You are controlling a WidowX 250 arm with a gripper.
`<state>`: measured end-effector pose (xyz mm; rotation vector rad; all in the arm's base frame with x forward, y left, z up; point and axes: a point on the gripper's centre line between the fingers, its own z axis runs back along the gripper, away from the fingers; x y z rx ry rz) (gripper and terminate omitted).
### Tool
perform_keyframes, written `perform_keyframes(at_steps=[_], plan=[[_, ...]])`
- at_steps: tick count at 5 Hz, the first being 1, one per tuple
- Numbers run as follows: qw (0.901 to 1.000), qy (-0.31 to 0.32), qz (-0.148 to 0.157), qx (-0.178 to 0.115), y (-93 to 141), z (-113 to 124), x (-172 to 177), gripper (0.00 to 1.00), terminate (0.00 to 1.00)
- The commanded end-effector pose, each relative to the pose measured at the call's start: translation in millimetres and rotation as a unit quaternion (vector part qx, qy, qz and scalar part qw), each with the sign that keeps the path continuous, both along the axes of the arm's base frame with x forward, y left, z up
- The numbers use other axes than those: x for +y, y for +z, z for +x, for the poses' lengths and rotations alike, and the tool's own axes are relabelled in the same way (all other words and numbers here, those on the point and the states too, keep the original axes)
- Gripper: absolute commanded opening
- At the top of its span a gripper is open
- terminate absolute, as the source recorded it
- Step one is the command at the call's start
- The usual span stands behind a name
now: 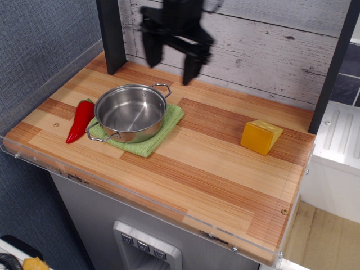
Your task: Move the cheese nearby upper right corner of table.
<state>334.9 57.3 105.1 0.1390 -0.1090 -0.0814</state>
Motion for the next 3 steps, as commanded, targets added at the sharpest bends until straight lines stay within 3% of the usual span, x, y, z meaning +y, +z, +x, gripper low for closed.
perform_keyframes(at_steps=[1,2,3], plan=[[0.9986,0.026,-0.006,-0.046,19.3,2.6,54.7,1.00,0.00],[0.9986,0.026,-0.006,-0.046,19.3,2.6,54.7,1.00,0.00],[0.9986,0.026,-0.006,-0.046,19.3,2.6,54.7,1.00,1.00]])
